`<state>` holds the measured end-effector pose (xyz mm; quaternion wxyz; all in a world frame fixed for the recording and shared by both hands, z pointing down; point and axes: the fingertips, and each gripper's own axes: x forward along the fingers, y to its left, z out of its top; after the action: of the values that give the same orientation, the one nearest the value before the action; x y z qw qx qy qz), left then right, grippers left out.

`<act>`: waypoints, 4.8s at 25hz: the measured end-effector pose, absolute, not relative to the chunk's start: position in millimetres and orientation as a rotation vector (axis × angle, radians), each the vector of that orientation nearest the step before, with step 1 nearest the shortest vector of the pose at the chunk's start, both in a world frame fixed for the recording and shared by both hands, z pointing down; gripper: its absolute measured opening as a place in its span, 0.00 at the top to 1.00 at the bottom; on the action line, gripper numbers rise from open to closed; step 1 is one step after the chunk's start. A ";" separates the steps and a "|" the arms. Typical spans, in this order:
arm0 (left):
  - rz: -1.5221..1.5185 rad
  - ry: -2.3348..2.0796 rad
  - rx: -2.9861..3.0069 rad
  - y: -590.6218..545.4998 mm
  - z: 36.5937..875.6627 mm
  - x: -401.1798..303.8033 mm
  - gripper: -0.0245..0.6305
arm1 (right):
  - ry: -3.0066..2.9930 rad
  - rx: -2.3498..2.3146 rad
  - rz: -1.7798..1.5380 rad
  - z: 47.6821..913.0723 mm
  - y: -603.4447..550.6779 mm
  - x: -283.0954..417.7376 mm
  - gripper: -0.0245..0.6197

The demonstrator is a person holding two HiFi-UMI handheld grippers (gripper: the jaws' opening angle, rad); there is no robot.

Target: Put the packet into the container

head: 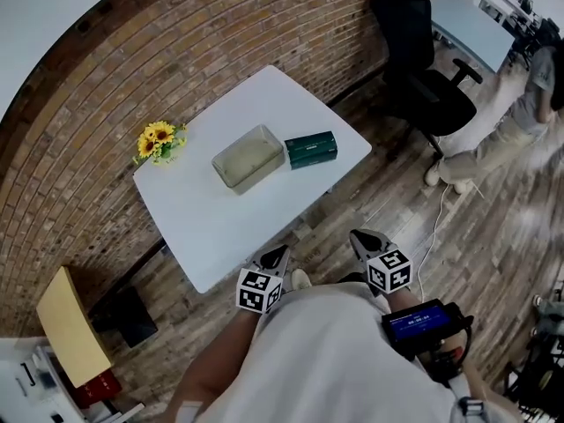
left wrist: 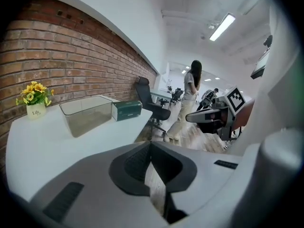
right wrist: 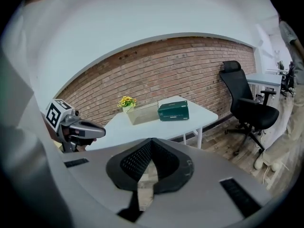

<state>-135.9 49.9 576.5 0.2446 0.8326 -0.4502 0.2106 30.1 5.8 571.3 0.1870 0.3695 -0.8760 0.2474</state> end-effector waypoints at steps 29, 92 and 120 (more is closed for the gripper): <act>0.660 -1.299 2.252 -65.6 569.7 -174.3 0.95 | -2.509 0.894 0.711 578.4 -130.4 -30.0 0.95; 1.936 -0.876 2.344 -235.5 637.1 -72.6 0.53 | -2.338 1.147 1.047 636.5 -212.8 86.2 0.95; 1.077 -1.288 2.196 -165.9 512.1 -157.6 0.53 | -2.494 0.894 0.869 603.6 -215.2 -10.7 0.95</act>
<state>-157.6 -165.9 512.1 0.1876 0.7803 -0.4578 0.3826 -10.7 -215.2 603.6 0.1757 0.3156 -0.8806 0.3067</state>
